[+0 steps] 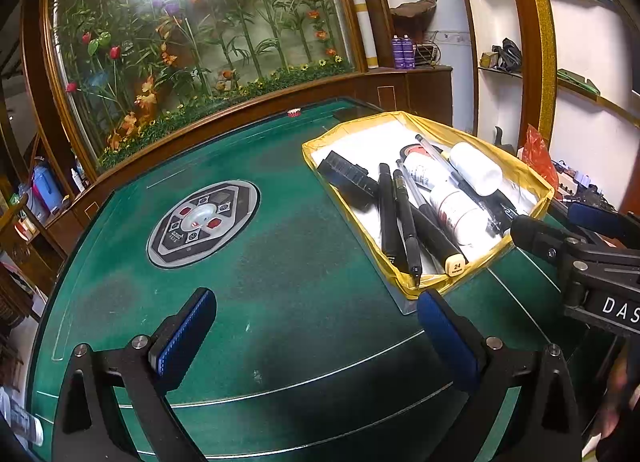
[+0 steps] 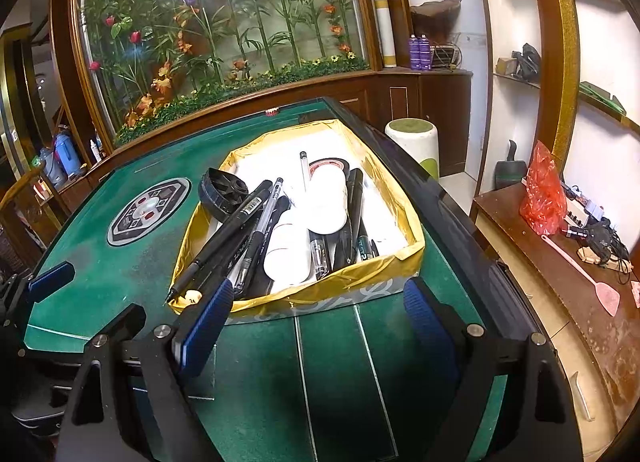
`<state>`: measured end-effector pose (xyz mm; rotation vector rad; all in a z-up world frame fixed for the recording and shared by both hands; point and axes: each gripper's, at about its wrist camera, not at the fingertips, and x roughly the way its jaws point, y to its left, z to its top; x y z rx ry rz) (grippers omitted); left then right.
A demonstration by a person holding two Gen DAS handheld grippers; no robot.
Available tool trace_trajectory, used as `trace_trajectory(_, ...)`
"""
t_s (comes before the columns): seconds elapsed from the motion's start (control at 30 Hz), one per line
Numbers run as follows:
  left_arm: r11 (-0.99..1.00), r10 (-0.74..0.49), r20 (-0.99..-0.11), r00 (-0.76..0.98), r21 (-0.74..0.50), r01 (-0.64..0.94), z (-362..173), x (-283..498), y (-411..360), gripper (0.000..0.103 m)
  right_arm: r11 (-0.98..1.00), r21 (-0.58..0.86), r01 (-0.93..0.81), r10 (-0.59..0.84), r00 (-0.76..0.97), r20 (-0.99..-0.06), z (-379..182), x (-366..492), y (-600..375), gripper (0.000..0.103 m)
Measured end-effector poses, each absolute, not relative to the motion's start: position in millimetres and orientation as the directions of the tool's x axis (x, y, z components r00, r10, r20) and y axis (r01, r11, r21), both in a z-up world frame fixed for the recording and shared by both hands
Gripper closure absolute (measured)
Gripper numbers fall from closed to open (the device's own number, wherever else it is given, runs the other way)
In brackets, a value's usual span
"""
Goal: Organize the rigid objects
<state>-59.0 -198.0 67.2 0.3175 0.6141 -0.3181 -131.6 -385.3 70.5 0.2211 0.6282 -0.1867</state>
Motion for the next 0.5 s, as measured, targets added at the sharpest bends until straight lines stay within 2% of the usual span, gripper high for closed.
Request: trace_trajectory(0.5, 0.911, -0.193, -0.623, 0.758, 0.174, 0.375, 65.2, -53.9, -190.1, 0.001, 0.960, 0.150, 0.236, -0.103, 0.796, -0.596, 70.9, -129.1, -383.2, 0.017)
